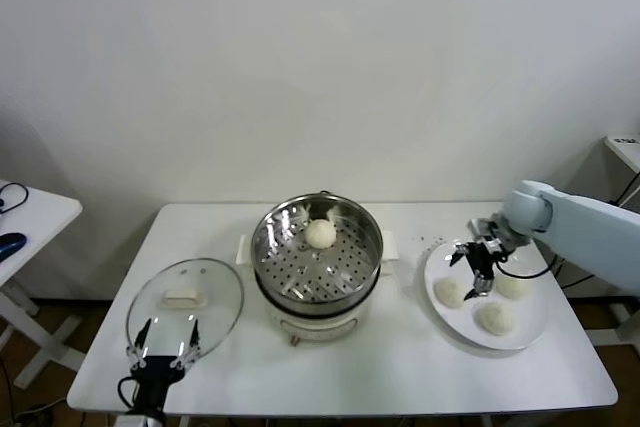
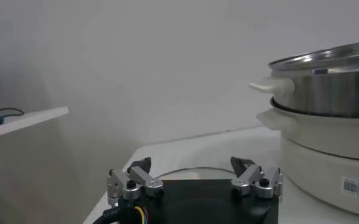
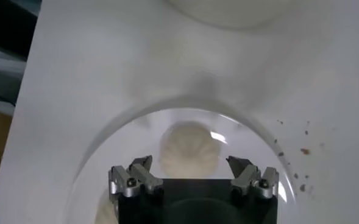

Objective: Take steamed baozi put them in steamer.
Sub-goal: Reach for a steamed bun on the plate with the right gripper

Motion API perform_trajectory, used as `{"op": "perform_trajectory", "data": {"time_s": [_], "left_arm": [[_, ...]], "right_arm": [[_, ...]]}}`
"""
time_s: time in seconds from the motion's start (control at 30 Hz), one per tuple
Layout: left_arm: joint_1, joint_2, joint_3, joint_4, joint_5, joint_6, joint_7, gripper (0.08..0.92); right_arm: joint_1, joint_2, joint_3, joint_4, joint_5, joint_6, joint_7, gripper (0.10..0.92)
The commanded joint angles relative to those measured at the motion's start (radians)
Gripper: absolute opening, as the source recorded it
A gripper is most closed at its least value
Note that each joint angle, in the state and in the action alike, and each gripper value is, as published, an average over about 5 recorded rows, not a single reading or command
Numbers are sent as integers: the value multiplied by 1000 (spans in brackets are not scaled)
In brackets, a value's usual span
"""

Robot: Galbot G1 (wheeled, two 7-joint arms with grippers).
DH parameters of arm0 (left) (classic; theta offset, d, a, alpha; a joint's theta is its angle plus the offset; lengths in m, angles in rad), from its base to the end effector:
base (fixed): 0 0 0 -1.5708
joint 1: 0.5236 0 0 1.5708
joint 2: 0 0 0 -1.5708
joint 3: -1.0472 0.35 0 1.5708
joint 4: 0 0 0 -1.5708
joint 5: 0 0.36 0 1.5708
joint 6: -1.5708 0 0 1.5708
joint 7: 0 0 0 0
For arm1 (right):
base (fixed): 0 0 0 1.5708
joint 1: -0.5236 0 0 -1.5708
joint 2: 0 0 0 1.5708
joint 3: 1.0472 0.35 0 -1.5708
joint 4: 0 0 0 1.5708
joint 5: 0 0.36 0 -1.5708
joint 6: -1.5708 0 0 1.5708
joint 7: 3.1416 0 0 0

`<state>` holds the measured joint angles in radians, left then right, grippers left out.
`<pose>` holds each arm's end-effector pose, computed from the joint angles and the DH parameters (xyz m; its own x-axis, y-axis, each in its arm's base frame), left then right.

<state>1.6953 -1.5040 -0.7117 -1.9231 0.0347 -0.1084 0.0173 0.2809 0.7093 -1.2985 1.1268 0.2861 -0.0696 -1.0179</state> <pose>0.1312 0.0781 -0.3766 -0.9780 -0.1169 0.1727 -0.0824 0.9773 0.1950 0.5315 -0.1778 -0.2149 -0.0482 -0.1899 0.9806 -0.9938 -0.0898 -0.0662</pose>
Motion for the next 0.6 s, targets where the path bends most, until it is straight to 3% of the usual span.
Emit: {"op": "perform_trajectory", "data": {"time_s": [0.03,0.6], "left_arm": [[-3,1,-1,-1,1,3,-1,823],[-7,2,-2,1,4,5,0,823]], "right_arm": [[-75,32,45,-72,-12,-10,12,823],[-106,63,74,-121,-31,-6,3,823]]}}
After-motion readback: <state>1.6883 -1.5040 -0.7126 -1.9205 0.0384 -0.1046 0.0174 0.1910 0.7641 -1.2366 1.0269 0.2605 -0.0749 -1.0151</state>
